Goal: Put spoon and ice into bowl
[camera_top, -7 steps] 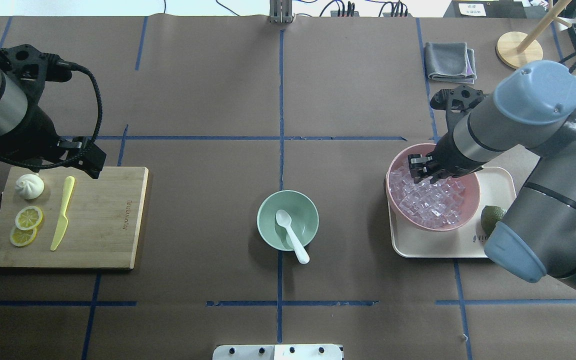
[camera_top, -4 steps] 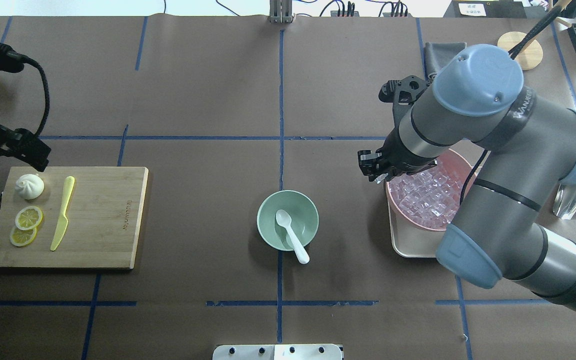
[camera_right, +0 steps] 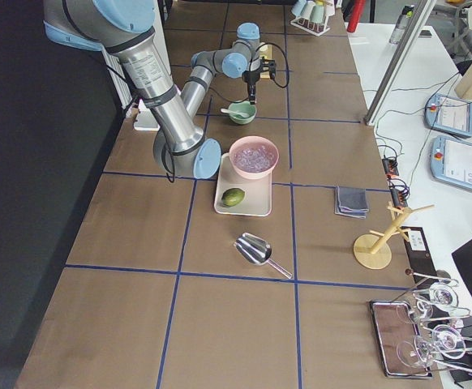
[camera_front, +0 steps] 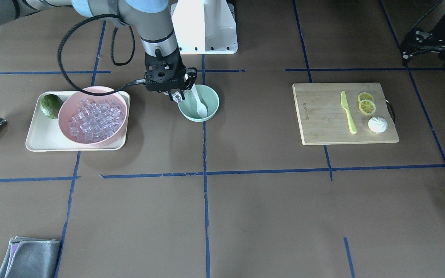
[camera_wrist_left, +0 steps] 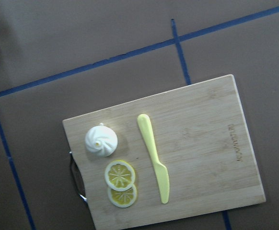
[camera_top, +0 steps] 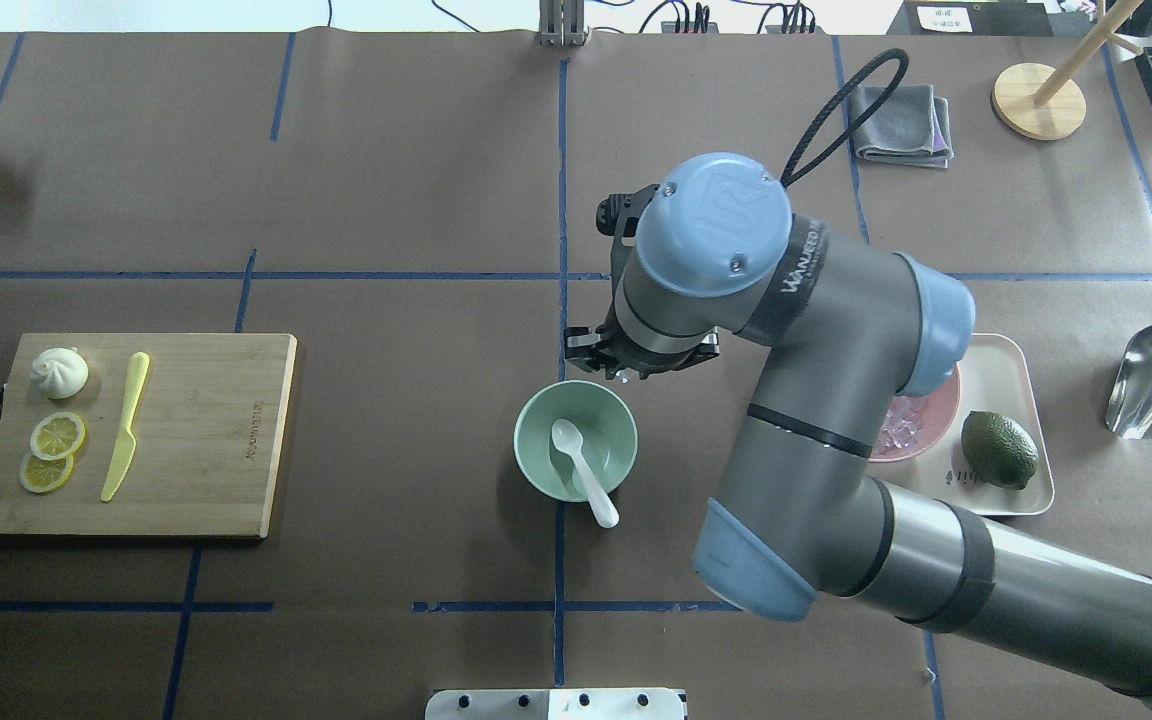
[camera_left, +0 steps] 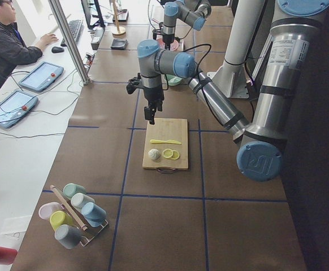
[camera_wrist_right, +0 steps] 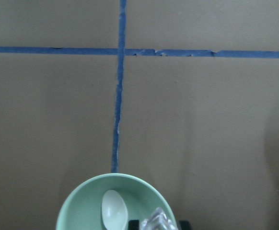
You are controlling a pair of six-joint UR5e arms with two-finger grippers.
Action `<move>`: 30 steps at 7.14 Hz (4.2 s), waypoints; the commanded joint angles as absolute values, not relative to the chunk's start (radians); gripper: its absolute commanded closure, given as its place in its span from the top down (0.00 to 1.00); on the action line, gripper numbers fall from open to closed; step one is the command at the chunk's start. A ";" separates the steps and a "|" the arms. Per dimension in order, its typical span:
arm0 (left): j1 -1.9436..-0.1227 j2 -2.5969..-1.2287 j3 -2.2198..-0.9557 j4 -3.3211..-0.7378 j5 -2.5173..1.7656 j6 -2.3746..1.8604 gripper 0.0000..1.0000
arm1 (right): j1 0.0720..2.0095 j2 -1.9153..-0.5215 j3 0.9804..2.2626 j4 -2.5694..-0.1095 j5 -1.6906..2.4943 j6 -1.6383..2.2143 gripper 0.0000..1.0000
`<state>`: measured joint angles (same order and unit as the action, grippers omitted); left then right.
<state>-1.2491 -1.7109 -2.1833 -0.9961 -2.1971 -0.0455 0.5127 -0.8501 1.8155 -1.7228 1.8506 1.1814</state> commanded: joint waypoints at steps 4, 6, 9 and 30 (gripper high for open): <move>-1.356 -1.597 -2.111 -1.074 -2.292 0.116 1.00 | 0.433 -0.819 1.744 -1.692 1.805 1.200 0.95; -1.359 -1.589 -2.094 -1.074 -2.292 0.129 1.00 | 0.434 -0.831 1.778 -1.695 1.809 1.200 1.00; -1.396 -1.582 -2.040 -1.077 -2.293 0.141 1.00 | 0.495 -0.876 1.885 -1.770 1.825 1.184 1.00; -1.572 -1.503 -1.647 -1.528 -2.338 0.018 1.00 | 1.655 -1.629 1.584 -1.548 2.376 -0.095 1.00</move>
